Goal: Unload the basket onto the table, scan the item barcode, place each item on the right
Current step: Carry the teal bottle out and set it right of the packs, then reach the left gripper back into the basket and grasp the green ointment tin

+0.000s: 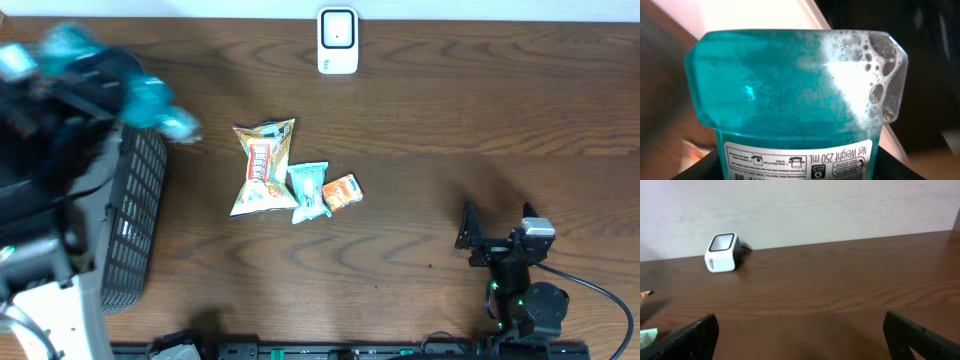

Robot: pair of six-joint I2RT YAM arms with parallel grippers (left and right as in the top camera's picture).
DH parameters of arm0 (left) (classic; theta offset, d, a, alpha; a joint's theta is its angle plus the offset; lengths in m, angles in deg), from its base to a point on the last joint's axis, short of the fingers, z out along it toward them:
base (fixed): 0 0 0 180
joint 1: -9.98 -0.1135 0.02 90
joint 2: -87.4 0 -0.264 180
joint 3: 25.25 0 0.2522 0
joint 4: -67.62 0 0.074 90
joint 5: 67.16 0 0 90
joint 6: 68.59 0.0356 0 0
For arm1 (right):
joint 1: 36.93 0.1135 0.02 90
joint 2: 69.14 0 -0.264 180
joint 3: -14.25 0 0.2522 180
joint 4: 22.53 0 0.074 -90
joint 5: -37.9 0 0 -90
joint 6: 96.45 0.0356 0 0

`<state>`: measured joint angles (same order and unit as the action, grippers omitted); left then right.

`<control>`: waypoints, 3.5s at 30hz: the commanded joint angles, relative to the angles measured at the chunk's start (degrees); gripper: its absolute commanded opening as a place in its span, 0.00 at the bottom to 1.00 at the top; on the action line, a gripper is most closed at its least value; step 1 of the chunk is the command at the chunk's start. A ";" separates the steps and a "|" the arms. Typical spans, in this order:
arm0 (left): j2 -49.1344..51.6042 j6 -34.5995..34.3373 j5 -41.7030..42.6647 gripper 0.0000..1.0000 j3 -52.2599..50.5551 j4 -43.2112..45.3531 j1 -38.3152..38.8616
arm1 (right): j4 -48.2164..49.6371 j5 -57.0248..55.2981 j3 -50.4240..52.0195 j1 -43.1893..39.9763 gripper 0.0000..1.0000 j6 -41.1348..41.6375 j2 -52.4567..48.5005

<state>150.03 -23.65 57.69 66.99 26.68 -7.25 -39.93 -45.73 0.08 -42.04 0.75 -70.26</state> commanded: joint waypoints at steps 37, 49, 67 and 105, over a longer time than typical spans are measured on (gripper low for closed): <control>52.92 7.15 -27.85 0.67 1.27 9.40 55.45 | -0.20 -0.24 0.09 0.31 0.99 0.46 0.00; 32.37 20.02 -36.94 0.98 11.63 -4.74 53.86 | -0.20 -0.24 0.09 0.31 0.99 0.46 0.00; 4.33 4.74 -53.81 0.98 15.69 -32.00 7.08 | -0.20 -0.24 0.09 0.31 0.99 0.46 0.00; 42.62 -21.16 -37.97 0.98 0.22 -39.41 -8.57 | -0.20 -0.24 0.09 0.31 0.99 0.46 0.00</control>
<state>192.32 -45.85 18.94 69.65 -14.61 -15.80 -39.93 -45.88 0.08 -42.04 0.75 -70.26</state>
